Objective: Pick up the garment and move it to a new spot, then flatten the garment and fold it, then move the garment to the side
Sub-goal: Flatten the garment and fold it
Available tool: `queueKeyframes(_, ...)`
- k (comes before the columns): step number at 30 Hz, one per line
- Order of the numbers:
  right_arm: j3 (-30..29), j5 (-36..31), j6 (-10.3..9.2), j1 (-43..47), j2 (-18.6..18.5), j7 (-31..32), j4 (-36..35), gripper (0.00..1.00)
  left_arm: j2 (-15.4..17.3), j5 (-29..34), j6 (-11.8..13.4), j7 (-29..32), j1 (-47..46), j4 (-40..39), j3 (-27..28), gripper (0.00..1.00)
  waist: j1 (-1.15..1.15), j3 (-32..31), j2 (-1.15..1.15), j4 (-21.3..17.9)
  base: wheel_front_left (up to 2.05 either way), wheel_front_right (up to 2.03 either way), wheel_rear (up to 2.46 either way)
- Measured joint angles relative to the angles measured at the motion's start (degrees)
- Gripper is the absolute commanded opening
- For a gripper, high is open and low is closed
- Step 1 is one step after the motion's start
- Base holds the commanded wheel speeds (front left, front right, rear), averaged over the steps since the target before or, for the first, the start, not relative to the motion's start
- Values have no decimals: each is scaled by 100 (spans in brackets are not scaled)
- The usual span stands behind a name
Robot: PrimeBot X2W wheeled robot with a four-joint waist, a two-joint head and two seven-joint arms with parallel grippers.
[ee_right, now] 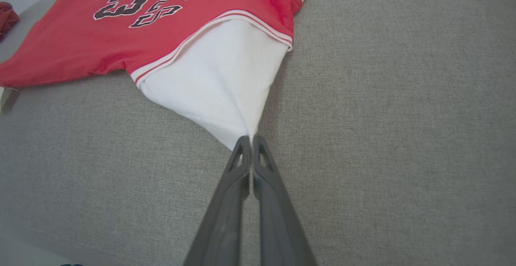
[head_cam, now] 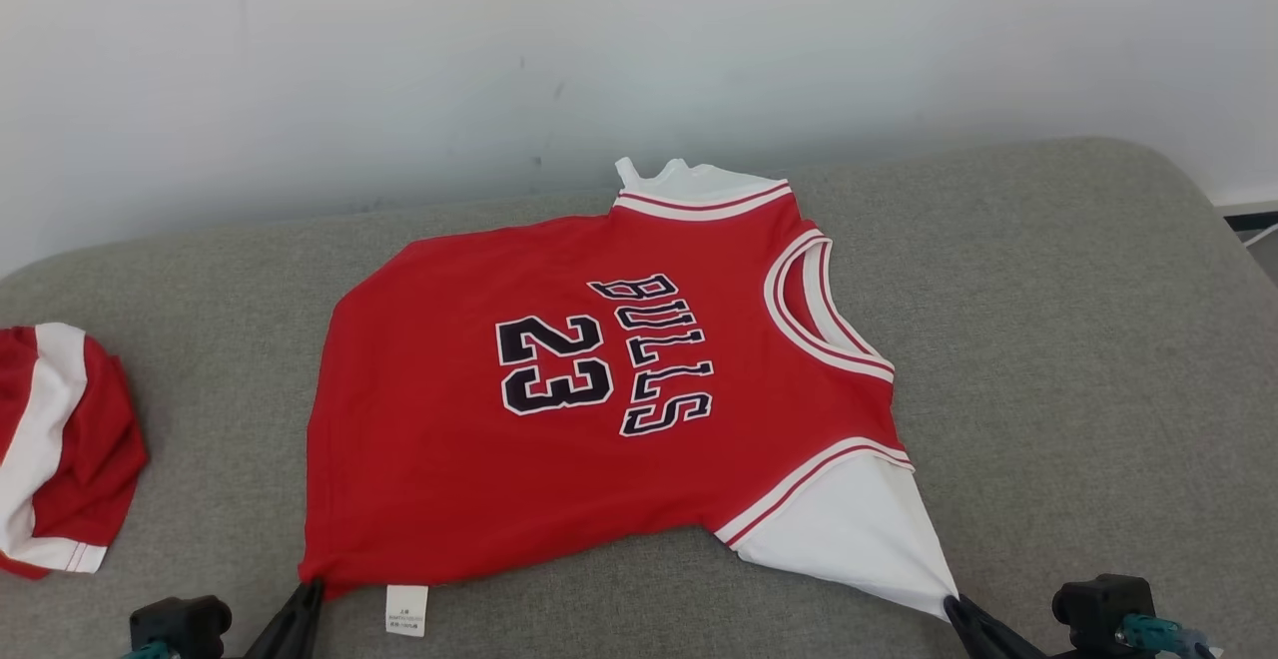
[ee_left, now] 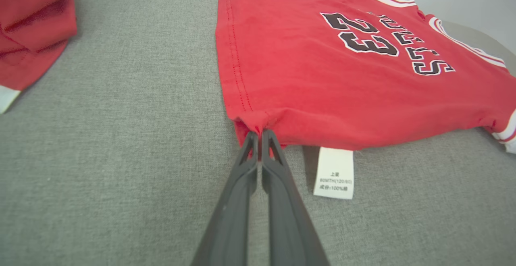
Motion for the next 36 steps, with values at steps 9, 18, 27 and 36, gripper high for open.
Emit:
queueKeyframes(9,-34,9,-48,-7,94,112,-110,0,14,88,7,0,-51,-176,-15,0,0,162,0,-70,0,0,0)
queueKeyframes(18,74,-111,10,-1426,230,653,-165,0,-4,218,-515,502,-1289,-408,-126,0,0,552,0,-82,0,0,0)
queueKeyframes(27,-1165,-1493,748,-5889,1849,1670,658,0,80,339,-1131,1918,-5494,234,1425,0,2,1290,2,-131,0,0,0)
queueKeyframes(36,-847,-1534,1270,-8682,1858,472,730,0,-330,179,-1267,1205,-7201,-671,1641,0,-2,2007,-1,-8,0,0,0)
